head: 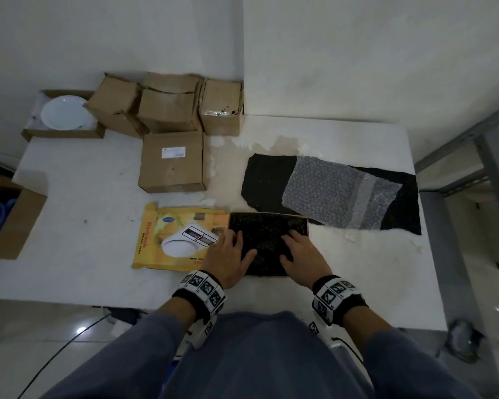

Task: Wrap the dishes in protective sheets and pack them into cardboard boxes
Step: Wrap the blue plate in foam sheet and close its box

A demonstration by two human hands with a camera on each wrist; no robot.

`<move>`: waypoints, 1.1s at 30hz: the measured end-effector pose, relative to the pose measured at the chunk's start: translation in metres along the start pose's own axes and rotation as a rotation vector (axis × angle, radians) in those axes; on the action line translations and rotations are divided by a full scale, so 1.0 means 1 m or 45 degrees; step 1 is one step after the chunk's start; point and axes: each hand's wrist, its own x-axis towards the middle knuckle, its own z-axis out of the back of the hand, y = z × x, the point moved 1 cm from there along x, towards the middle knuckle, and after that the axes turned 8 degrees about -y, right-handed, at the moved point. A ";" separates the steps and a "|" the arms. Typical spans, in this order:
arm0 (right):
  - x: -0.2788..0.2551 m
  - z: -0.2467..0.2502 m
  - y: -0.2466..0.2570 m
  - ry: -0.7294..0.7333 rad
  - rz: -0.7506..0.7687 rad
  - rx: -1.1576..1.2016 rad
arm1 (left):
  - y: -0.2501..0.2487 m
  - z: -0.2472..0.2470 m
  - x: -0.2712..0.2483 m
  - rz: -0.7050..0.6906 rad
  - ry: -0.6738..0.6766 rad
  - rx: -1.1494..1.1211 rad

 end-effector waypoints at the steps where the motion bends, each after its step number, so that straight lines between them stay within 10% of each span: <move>1: 0.001 0.002 0.001 0.003 0.001 0.022 | 0.003 0.001 0.003 -0.031 -0.003 0.024; 12: 0.014 0.020 -0.008 0.059 0.192 -0.439 | 0.030 0.007 0.024 -0.508 0.013 -0.013; 24: 0.016 0.009 -0.012 0.332 0.286 -0.448 | 0.033 0.003 0.039 -0.583 0.038 0.076; 33: 0.028 0.026 0.009 -0.057 0.127 -0.171 | 0.026 0.002 0.052 -0.676 0.108 0.099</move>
